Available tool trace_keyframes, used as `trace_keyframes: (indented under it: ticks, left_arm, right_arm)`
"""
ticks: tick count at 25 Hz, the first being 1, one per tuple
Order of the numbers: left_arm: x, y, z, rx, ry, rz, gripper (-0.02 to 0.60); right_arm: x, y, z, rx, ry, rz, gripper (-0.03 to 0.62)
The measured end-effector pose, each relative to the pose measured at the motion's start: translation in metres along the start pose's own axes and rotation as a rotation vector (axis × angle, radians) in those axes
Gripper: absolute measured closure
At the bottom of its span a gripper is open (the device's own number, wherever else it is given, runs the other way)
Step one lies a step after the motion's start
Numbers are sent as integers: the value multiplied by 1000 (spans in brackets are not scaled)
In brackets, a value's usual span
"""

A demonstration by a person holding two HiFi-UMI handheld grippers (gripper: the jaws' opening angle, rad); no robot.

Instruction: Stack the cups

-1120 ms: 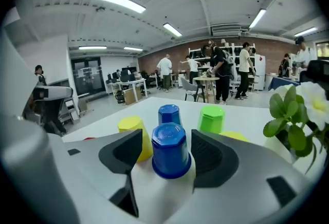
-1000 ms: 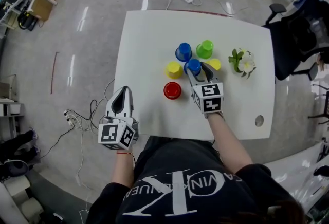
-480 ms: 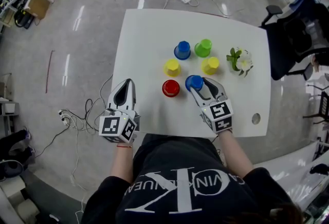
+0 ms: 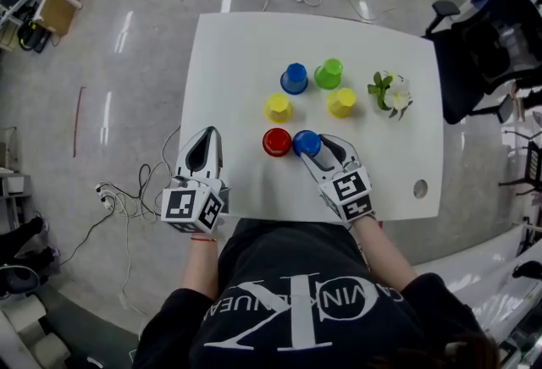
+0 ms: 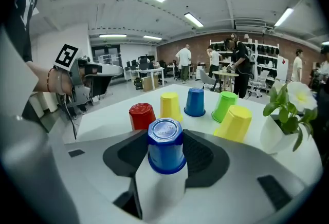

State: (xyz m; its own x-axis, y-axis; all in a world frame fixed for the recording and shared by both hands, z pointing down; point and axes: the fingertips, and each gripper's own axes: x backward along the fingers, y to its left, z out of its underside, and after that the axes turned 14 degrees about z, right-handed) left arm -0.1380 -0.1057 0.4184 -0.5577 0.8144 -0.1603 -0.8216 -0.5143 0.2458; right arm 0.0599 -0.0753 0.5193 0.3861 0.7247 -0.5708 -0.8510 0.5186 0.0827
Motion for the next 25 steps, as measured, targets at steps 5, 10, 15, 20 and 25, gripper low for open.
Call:
trace_keyframes:
  ticks: [5,10,15,20,25]
  left_arm:
    - [1,2,0,5,-2,-10,577]
    - [-1,0,2,9,0,-6,577]
    - [-3,2,1,12,1,-8,577]
    - [-5,3,1,14,1,-4,577]
    - [-3,3,3,19,12,-9,577]
  right_arm:
    - [2,2,1,7,2,-5,372]
    - [1,2,1,-1,2,-9,370]
    - [2,4,-3,-31,7,-37,360]
    - [14,-12,-29,-155,-102,-74,293]
    - [2,-68,-38,-199,-125,99,286]
